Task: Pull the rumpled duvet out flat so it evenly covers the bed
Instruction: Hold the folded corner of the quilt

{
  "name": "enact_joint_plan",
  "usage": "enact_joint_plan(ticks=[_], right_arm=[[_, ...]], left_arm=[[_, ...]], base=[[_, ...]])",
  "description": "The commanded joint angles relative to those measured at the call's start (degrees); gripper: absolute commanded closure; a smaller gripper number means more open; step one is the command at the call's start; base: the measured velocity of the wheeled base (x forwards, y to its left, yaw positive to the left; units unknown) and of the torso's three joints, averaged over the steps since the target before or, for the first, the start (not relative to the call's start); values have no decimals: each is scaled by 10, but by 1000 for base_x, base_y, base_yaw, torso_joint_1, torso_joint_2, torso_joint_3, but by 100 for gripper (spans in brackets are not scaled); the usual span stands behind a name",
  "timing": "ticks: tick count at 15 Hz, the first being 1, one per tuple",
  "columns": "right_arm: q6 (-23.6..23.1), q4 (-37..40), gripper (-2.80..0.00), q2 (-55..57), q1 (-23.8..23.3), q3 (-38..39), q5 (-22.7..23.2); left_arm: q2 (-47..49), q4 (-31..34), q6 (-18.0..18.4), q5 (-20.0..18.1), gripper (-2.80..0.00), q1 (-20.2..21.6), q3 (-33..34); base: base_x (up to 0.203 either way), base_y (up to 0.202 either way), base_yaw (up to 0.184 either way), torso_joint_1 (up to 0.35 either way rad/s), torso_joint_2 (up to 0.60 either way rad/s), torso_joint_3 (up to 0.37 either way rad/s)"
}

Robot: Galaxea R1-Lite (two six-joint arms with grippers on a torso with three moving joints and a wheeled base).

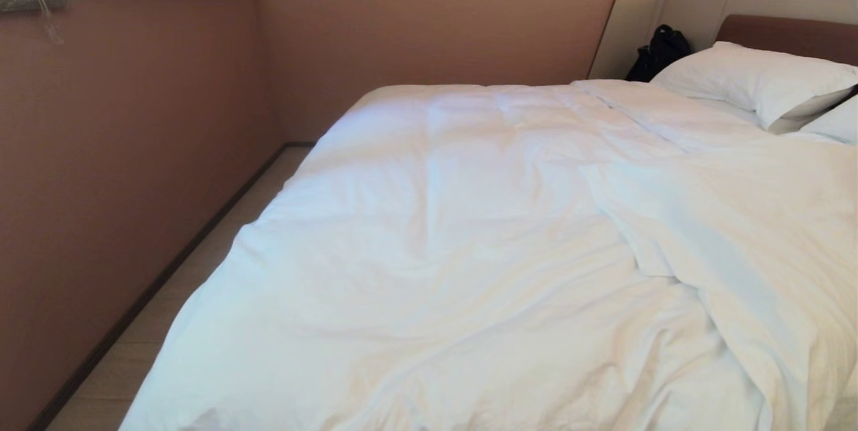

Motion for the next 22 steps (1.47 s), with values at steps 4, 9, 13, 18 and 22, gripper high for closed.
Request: enact_joint_plan(ticks=[4,9,13,18,22], right_arm=[[0,0,0,1,0,0,0],[0,0,0,1,0,0,0],[0,0,0,1,0,0,0],[0,0,0,1,0,0,0],[0,0,0,1,0,0,0]], left_arm=[[0,0,0,-1,0,0,0],[0,0,1,0,0,0,0],[0,0,1,2,0,0,0],[0,0,0,1,0,0,1],[0,0,0,1,0,0,0]], base=[[0,0,0,0,0,0],[0,0,0,0,0,0],[-30,0,0,4,1,1],[-192,0,2,1,3,3],[-74,0,0,-1,0,1]])
